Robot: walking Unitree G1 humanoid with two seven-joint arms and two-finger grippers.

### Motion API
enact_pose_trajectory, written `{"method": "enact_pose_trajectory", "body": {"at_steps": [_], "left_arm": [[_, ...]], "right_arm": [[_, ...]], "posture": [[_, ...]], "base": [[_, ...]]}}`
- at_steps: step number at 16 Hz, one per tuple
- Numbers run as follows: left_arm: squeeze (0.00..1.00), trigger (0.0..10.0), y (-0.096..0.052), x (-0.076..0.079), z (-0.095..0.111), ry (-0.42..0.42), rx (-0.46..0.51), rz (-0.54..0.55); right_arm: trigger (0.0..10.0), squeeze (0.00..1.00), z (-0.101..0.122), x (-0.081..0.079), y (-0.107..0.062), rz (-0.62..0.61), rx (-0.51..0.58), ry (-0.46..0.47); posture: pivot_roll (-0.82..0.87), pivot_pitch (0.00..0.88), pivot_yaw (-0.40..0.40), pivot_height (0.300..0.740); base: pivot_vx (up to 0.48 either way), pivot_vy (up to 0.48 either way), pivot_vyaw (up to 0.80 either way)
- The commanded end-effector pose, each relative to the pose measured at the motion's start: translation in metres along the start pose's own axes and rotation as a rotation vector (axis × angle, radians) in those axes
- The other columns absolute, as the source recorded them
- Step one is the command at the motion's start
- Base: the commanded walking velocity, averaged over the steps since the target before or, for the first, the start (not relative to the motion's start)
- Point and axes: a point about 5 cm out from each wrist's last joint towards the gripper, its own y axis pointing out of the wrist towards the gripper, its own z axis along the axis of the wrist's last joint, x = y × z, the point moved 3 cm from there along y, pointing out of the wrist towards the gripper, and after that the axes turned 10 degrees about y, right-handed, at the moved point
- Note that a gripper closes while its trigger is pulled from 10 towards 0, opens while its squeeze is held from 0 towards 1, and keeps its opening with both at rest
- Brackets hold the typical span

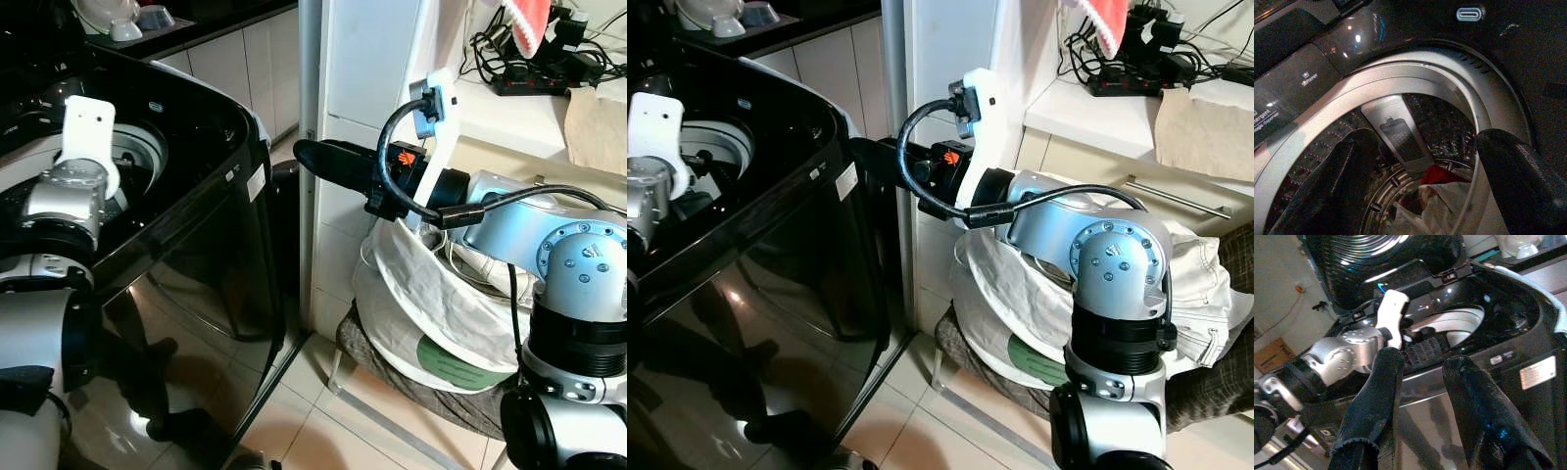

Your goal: Clothes washing

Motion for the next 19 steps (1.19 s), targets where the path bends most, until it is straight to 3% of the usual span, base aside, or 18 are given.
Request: {"method": "enact_pose_trajectory", "body": {"at_steps": [1, 2, 3, 4, 5, 7, 8, 9, 10, 11, 13, 17, 18, 19], "left_arm": [[1.00, 10.0, -0.002, -0.002, 0.019, 0.036, 0.081, -0.014], [0.00, 10.0, -0.013, 0.026, 0.054, 0.013, 0.329, -0.161], [0.00, 10.0, -0.025, 0.046, 0.070, -0.040, 0.453, -0.278], [0.00, 10.0, -0.058, 0.083, 0.085, -0.086, 0.636, -0.484], [0.00, 10.0, -0.067, 0.092, 0.086, -0.066, 0.670, -0.532], [0.00, 10.0, -0.101, 0.125, 0.083, 0.021, 0.763, -0.696], [0.00, 10.0, -0.115, 0.139, 0.080, 0.049, 0.790, -0.769], [0.00, 10.0, -0.135, 0.156, 0.071, 0.084, 0.813, -0.873], [0.00, 10.0, -0.142, 0.161, 0.067, 0.094, 0.811, -0.903], [0.00, 10.0, -0.160, 0.175, 0.054, 0.110, 0.793, -1.015], [0.00, 10.0, -0.180, 0.185, 0.044, 0.122, 0.783, -1.131], [0.00, 10.0, -0.201, 0.195, 0.032, 0.137, 0.757, -1.236], [0.00, 10.0, -0.202, 0.196, 0.032, 0.130, 0.749, -1.236], [0.00, 10.0, -0.205, 0.197, 0.032, 0.125, 0.745, -1.243]], "right_arm": [[10.0, 0.00, 0.002, 0.015, -0.001, -0.091, 0.015, -0.010], [10.0, 0.00, 0.006, 0.065, -0.009, -0.406, 0.056, -0.101], [10.0, 0.00, 0.007, 0.092, -0.018, -0.556, 0.076, -0.123], [10.0, 1.00, 0.010, 0.129, -0.037, -0.726, 0.144, -0.085], [10.0, 1.00, 0.010, 0.137, -0.042, -0.762, 0.152, -0.075], [10.0, 1.00, 0.005, 0.160, -0.059, -0.866, 0.113, -0.095], [10.0, 1.00, -0.002, 0.169, -0.066, -0.901, 0.040, -0.127], [10.0, 1.00, -0.017, 0.181, -0.078, -0.938, -0.102, -0.197], [10.0, 1.00, -0.023, 0.186, -0.081, -0.942, -0.157, -0.229], [10.0, 1.00, -0.038, 0.193, -0.095, -0.950, -0.311, -0.318], [10.0, 1.00, -0.042, 0.196, -0.111, -0.956, -0.406, -0.367], [10.0, 1.00, -0.047, 0.209, -0.137, -1.004, -0.571, -0.517], [10.0, 0.76, -0.051, 0.214, -0.141, -1.014, -0.603, -0.555], [10.0, 0.00, -0.060, 0.216, -0.141, -0.983, -0.612, -0.512]], "posture": [[-0.02, 0.000, 0.013, 0.740], [-0.03, 0.000, 0.029, 0.740], [-0.03, 0.000, 0.031, 0.740], [-0.03, 0.000, 0.034, 0.740], [-0.03, 0.000, 0.032, 0.740], [-0.02, 0.000, 0.024, 0.740], [-0.02, 0.000, 0.020, 0.740], [-0.02, 0.000, 0.019, 0.740], [-0.02, 0.000, 0.019, 0.740], [-0.02, 0.000, 0.020, 0.740], [-0.02, 0.000, 0.025, 0.740], [-0.03, 0.000, 0.032, 0.740], [-0.03, 0.000, 0.032, 0.740], [-0.03, 0.000, 0.032, 0.740]], "base": [[0.000, 0.000, 0.00], [0.000, 0.000, 0.00], [0.000, 0.000, 0.00], [0.000, 0.000, 0.00], [0.000, 0.000, 0.00], [0.000, 0.000, 0.00], [0.000, 0.000, 0.00], [0.000, 0.000, 0.00], [0.000, 0.000, 0.00], [0.000, 0.000, 0.00], [0.000, 0.000, 0.00], [0.000, 0.000, 0.00], [0.000, 0.000, 0.00], [0.000, 0.000, 0.00]]}}
